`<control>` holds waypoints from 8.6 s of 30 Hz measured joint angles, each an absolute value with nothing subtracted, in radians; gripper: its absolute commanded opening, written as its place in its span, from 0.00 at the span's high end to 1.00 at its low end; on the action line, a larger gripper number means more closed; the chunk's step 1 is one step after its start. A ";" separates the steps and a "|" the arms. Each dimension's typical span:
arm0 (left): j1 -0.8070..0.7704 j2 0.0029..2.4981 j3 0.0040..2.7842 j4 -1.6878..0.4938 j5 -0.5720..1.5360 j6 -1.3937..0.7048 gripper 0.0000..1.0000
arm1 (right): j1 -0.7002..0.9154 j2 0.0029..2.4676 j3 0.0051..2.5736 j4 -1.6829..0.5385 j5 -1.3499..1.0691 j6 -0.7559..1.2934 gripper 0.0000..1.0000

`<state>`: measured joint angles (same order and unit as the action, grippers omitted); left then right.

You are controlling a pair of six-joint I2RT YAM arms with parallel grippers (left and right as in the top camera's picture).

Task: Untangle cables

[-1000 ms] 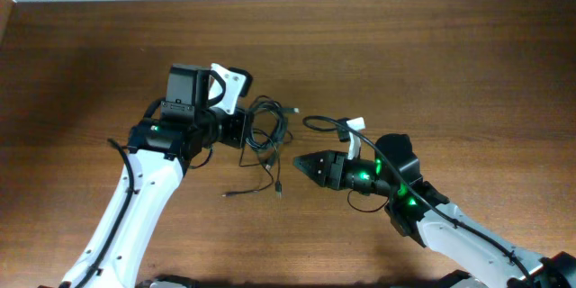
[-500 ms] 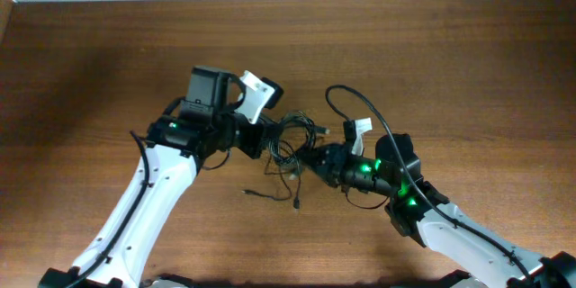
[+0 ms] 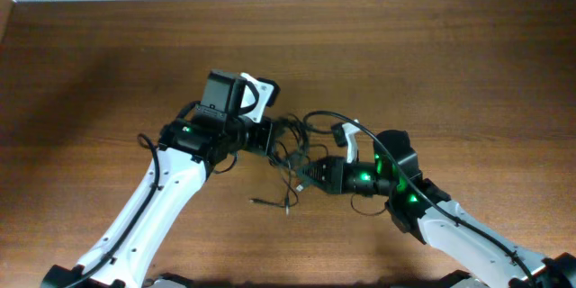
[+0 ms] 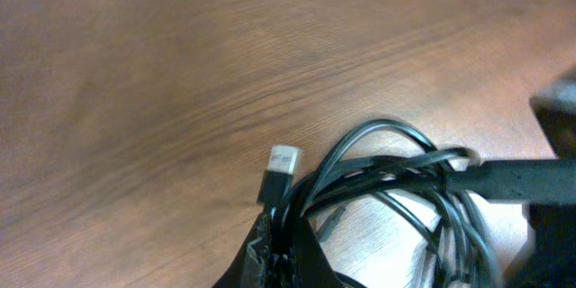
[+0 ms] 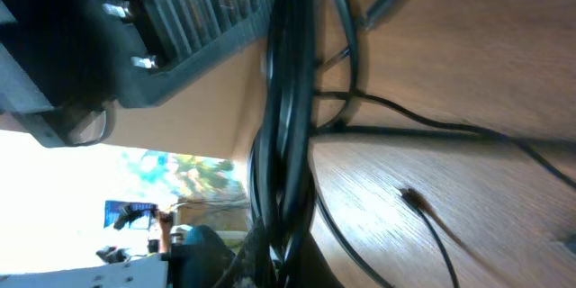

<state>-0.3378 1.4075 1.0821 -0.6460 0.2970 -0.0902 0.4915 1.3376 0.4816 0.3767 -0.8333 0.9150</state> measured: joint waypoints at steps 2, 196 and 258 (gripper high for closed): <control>-0.318 1.409 1.081 -0.625 0.213 -0.196 1.00 | 0.495 1.338 0.475 0.253 -0.813 0.905 0.96; -0.212 1.510 1.085 -0.374 0.896 -0.128 0.83 | 0.414 1.338 0.456 0.307 -0.632 0.664 0.96; -0.421 1.495 1.087 -0.397 0.551 -0.071 0.56 | 0.414 1.338 0.456 0.260 -0.632 0.658 0.92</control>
